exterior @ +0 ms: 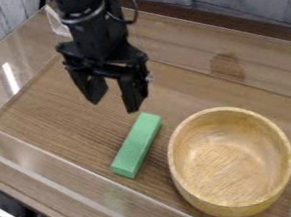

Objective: Move green object from inside the wooden bowl to the table next to it

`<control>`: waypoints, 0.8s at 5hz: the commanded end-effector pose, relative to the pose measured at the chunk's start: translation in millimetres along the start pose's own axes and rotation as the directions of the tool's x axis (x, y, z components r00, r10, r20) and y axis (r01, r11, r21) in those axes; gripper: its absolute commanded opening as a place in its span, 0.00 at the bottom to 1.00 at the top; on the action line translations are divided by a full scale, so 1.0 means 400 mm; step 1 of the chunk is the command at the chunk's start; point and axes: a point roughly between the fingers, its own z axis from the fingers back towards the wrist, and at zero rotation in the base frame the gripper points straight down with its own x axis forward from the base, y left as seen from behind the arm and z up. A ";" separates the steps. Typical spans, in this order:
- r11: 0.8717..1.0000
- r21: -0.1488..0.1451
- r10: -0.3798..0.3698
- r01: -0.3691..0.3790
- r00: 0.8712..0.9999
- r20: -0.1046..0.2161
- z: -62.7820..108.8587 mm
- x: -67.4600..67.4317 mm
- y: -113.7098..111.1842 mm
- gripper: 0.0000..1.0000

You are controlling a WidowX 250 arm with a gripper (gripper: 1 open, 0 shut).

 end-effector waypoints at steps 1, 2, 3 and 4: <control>0.999 0.016 0.032 -0.032 0.999 0.018 -0.020 0.013 0.012 1.00; 0.998 0.024 0.066 -0.066 0.998 0.021 -0.042 0.016 0.031 1.00; 0.988 0.034 0.147 -0.148 0.988 0.036 -0.074 0.025 0.024 1.00; 0.976 0.043 0.211 -0.213 0.976 0.057 -0.095 0.038 0.017 1.00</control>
